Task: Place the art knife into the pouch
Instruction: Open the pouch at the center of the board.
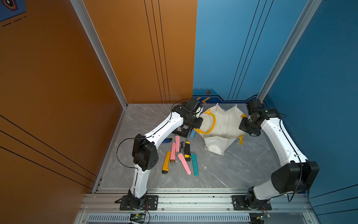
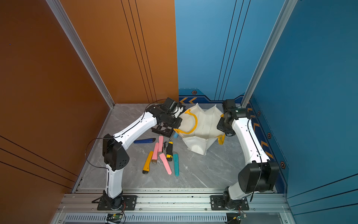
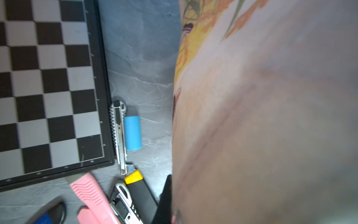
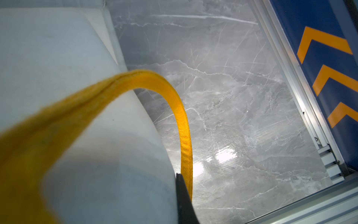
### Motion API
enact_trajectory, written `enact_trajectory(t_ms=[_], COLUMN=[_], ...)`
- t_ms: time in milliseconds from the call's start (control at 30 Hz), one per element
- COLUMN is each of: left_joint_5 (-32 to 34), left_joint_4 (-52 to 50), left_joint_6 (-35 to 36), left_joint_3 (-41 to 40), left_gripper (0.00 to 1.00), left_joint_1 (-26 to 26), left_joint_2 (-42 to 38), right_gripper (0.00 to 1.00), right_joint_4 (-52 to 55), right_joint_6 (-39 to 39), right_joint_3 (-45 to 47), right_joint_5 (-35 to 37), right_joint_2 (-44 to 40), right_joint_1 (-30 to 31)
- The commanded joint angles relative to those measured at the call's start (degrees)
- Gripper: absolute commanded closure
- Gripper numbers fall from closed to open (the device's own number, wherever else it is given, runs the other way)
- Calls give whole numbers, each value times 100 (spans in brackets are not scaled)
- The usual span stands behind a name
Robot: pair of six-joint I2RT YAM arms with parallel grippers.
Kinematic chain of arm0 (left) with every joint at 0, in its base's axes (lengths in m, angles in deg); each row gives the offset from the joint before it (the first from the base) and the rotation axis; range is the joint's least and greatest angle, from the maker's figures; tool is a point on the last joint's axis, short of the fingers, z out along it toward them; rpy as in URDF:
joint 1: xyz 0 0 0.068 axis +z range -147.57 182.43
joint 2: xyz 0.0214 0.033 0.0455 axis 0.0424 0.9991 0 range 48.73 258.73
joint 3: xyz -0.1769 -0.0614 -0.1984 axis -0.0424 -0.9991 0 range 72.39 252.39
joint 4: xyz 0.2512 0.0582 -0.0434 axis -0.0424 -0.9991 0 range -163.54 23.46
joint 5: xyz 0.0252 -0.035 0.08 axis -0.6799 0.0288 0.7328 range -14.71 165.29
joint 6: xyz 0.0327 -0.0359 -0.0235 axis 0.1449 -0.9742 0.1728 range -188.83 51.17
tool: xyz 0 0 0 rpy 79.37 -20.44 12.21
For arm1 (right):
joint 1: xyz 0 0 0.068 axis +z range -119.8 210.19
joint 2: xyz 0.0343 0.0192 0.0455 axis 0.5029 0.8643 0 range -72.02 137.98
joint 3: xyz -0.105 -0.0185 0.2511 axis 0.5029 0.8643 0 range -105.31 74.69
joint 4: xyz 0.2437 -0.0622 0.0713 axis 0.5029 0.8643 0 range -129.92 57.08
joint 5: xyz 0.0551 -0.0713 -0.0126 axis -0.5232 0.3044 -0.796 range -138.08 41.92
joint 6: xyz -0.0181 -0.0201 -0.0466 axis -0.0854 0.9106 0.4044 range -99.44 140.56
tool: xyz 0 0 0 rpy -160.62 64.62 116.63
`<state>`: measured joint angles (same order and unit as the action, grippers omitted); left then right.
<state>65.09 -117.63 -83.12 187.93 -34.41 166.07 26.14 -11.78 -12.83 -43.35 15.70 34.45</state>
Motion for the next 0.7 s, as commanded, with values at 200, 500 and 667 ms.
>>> enact_trajectory(t_ms=[200,500,667], left_joint_5=[-681,813,1302], left_joint_4=[-136,-124,-124], left_joint_6=[-158,-1510,-2454], left_joint_3=[606,-589,-2571], left_gripper=[24,2,2], left_joint_1=[134,1697,2534], left_joint_2=[-169,-1443,-2024], right_gripper=[100,100,100], right_joint_4=[-409,-737,-884], right_joint_6=[0,-27,-52], right_joint_3=[262,229,241], right_joint_5=[-284,-455,-464], right_joint_2=[296,431,507], right_joint_1=[41,122,176])
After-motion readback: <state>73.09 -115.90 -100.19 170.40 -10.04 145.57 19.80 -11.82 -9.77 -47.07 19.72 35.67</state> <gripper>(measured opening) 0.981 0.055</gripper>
